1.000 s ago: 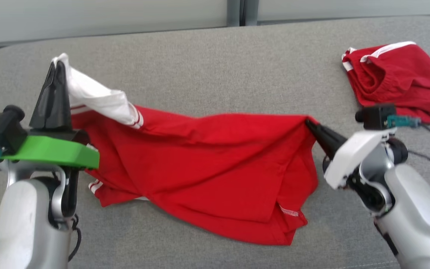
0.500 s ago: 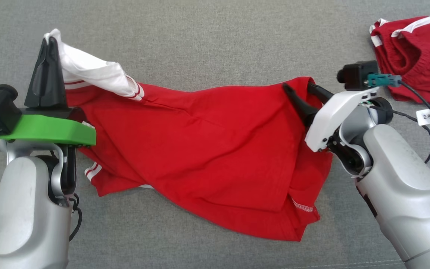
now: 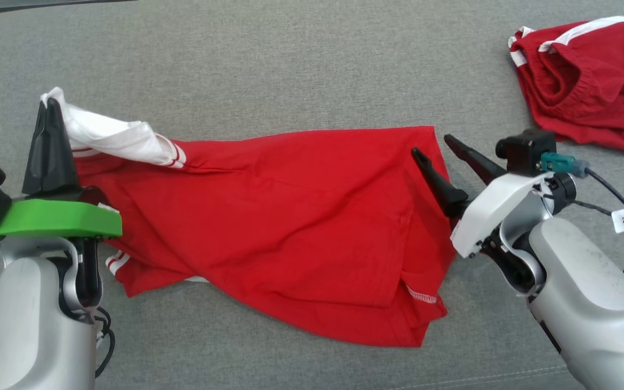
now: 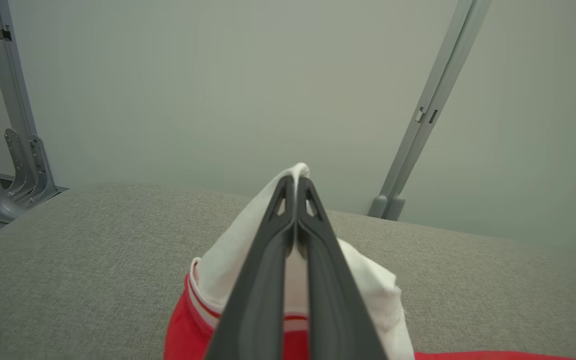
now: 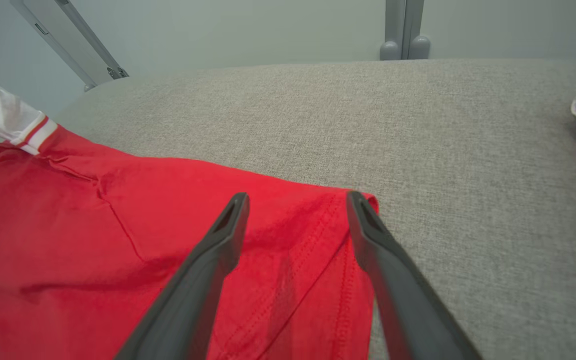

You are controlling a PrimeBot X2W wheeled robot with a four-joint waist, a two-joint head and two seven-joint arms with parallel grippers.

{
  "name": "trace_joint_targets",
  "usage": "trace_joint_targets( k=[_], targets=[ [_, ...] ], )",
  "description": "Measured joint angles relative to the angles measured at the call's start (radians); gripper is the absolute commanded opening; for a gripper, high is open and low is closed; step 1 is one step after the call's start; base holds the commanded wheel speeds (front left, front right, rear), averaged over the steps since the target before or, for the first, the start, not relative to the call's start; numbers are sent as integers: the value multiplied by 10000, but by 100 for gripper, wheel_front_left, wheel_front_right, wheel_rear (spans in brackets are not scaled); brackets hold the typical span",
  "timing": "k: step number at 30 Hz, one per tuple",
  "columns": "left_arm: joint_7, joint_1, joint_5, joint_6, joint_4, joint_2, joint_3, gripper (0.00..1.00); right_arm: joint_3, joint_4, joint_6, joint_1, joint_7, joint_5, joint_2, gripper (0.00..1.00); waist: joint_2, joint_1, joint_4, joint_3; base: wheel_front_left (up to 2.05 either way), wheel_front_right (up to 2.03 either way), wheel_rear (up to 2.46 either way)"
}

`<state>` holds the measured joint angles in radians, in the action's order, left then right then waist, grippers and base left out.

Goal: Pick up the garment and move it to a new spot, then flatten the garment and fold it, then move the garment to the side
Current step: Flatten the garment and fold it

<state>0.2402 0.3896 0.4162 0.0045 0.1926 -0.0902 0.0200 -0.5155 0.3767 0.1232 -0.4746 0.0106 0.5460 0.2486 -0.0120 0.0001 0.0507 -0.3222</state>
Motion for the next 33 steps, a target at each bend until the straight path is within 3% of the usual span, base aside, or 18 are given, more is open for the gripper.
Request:
trace_joint_targets(
  k=[12, 33],
  targets=[
    [115, -512, 121, -27, -483, 163, -491, 0, 73, -476, 0, 1444, 1108, 215, -27, 100, 0, 0, 647, 123, 0, 0, 0],
    [117, -674, 86, -234, -1197, 374, -589, 0, -1051, -717, 0, 2045, 1469, 232, -199, 96, 0, 0, 229, -116, 0, 0, 0]
  ],
)
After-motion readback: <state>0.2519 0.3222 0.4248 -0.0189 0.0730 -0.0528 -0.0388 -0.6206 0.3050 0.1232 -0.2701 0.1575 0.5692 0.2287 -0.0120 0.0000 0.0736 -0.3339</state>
